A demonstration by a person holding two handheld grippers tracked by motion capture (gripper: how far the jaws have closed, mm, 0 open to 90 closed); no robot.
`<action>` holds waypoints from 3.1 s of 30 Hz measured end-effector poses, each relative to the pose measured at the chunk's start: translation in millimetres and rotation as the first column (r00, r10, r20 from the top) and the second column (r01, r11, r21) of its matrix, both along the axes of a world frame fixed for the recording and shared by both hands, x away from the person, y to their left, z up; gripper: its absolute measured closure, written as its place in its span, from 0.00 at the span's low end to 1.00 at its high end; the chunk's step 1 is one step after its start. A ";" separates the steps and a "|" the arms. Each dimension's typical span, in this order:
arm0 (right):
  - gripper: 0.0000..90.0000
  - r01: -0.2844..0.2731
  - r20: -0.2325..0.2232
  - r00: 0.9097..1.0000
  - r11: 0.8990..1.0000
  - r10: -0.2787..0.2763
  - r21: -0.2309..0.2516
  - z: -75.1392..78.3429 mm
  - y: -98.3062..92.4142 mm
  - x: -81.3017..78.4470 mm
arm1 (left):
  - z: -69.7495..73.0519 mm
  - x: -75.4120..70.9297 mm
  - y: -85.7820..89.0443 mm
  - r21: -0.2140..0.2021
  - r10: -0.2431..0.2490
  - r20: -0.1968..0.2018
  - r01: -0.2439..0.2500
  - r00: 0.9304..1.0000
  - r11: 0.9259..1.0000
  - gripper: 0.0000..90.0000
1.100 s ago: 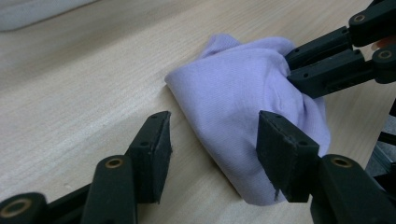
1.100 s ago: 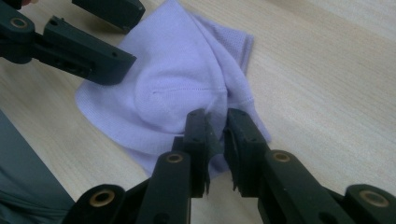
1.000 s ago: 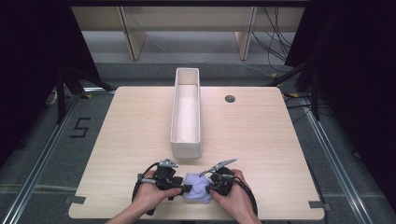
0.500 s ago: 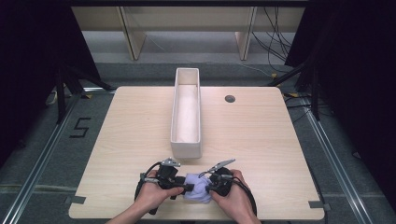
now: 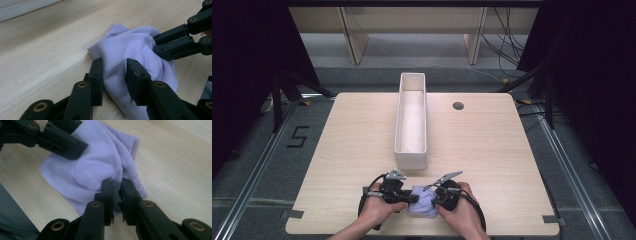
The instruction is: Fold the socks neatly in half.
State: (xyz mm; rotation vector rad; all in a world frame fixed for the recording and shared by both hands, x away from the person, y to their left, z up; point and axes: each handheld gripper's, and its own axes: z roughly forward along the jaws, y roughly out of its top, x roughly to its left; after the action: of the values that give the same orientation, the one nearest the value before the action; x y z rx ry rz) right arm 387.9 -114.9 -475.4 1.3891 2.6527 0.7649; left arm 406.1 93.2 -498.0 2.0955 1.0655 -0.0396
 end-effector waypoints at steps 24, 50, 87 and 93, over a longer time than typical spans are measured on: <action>0.88 -0.022 0.063 0.998 0.999 0.019 0.047 8.0 0.1 -4.3 | 47.9 0.3 2.9 -0.004 -0.156 0.074 0.157 0.985 0.988 0.92; 0.88 -0.104 0.095 0.992 0.980 0.089 0.168 21.0 15.6 -15.1 | 73.2 -0.4 1.1 0.142 -0.337 0.164 0.316 0.927 0.938 0.92; 0.77 0.132 0.143 0.977 0.973 -0.160 0.188 15.4 -66.4 -5.2 | 98.3 25.1 28.8 0.343 -0.536 0.198 0.455 0.820 0.822 0.93; 0.77 0.139 0.134 0.977 0.972 -0.166 0.190 16.3 -66.1 -6.0 | 101.4 25.8 28.5 0.347 -0.532 0.189 0.451 0.825 0.823 0.93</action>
State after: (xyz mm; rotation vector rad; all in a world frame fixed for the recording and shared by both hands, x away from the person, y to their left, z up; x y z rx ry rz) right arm 381.9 -181.0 -459.1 1.4904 2.3828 1.0662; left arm 431.9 121.7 -396.6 2.5061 0.3432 0.1615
